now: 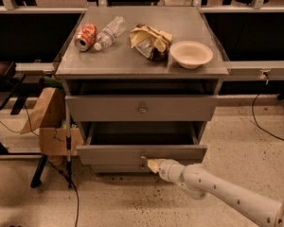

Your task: Close middle drawer

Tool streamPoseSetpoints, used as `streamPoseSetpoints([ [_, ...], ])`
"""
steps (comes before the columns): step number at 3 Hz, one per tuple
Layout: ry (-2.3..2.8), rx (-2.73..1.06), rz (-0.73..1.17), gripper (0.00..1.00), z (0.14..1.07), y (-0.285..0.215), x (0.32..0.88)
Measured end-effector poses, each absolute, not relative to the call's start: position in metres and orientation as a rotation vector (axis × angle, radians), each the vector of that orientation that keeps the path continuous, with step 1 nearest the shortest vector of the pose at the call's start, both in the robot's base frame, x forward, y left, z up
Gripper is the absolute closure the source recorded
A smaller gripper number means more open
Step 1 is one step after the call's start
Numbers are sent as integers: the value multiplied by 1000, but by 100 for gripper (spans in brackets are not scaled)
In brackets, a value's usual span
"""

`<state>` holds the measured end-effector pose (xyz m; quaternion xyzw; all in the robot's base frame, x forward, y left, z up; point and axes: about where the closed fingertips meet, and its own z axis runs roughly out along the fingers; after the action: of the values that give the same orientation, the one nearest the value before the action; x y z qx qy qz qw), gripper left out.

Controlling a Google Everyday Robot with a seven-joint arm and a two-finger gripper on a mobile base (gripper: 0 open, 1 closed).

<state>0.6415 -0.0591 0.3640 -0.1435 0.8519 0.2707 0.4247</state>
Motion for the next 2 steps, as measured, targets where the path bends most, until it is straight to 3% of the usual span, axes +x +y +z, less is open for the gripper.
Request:
streamPoseSetpoints([
  [2, 2129, -373, 672, 100, 360, -59, 643],
])
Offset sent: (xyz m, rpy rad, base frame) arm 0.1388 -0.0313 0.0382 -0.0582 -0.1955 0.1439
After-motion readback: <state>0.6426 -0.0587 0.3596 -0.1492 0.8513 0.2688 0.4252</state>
